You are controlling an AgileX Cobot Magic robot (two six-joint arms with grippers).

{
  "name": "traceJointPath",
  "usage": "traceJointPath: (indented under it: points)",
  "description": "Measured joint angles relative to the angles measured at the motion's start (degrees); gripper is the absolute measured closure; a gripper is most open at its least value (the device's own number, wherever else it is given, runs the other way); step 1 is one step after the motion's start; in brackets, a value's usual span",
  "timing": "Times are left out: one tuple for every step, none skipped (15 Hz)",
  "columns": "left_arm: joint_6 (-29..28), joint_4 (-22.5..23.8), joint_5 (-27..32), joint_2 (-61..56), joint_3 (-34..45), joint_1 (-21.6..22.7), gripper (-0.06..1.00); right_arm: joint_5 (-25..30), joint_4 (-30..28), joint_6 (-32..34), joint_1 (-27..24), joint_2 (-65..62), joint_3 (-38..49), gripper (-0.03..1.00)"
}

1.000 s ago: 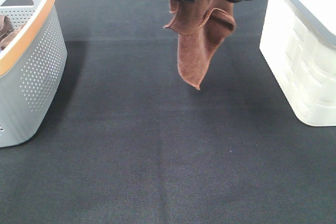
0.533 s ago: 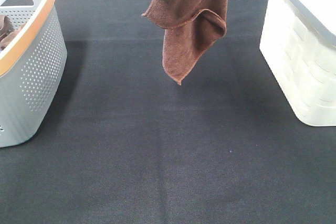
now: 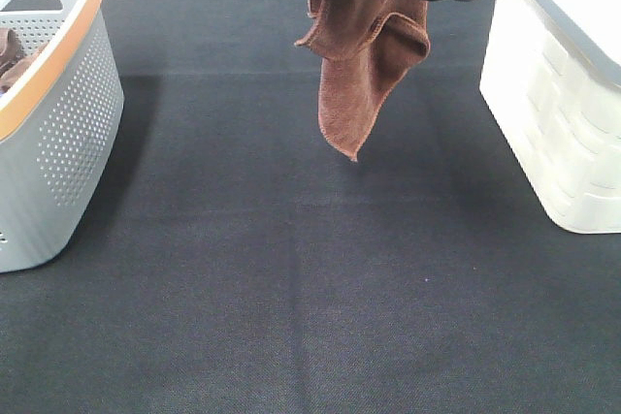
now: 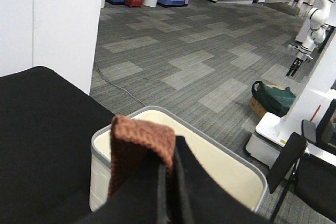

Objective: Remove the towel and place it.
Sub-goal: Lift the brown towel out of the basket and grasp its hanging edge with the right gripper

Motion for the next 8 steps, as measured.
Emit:
traceJointPath:
  points:
    - [0.0,-0.2,0.0,0.0,0.0,0.0,0.94,0.0,-0.7,0.0,0.0,0.1,-0.1,0.05]
    - [0.2,-0.4,0.1,-0.1,0.0,0.0,0.94,0.2,-1.4,0.0,0.0,0.5,-0.1,0.07]
    - [0.4,-0.5,0.1,-0.2,0.0,0.0,0.94,0.7,-1.7,0.0,0.0,0.7,-0.1,0.09]
    - [0.4,-0.5,0.1,-0.3,0.0,0.0,0.94,1.1,-2.3,0.0,0.0,0.8,-0.1,0.15]
    - [0.5,-0.5,0.1,-0.3,0.0,0.0,0.94,1.1,-2.8,0.0,0.0,0.8,-0.1,0.19]
    - [0.5,-0.5,0.1,-0.3,0.0,0.0,0.94,1.1,-2.8,0.0,0.0,0.8,-0.1,0.19]
    - [0.6,-0.4,0.1,-0.3,0.0,0.0,0.94,1.8,-3.7,0.0,0.0,0.8,-0.1,0.32]
    - [0.6,-0.4,0.1,-0.3,0.0,0.0,0.94,1.8,-3.7,0.0,0.0,0.8,-0.1,0.32]
